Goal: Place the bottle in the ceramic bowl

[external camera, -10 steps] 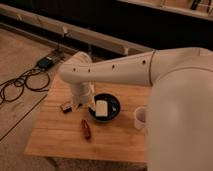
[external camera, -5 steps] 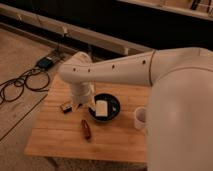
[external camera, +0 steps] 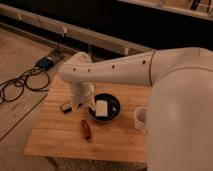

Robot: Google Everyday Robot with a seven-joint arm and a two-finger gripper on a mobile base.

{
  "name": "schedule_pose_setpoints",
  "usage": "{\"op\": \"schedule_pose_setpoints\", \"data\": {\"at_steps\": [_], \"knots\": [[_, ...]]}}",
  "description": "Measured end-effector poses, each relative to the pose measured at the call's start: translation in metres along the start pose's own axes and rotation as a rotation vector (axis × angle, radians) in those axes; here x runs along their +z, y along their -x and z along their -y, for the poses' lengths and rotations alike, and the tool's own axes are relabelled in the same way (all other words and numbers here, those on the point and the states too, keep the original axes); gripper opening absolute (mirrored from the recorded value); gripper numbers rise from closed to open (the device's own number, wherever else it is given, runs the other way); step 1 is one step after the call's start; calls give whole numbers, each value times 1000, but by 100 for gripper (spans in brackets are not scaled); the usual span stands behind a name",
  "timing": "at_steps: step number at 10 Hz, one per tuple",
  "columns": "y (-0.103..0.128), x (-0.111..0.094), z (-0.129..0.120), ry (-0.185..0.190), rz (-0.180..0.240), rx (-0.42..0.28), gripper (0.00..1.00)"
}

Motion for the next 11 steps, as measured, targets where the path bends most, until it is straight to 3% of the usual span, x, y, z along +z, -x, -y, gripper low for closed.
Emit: {"op": "schedule_pose_setpoints", "data": {"at_steps": [3, 7, 11], "knots": [[19, 13, -6, 16, 13, 9, 65], [87, 35, -10, -9, 66, -56, 65], [171, 59, -7, 10, 123, -108, 65]]}}
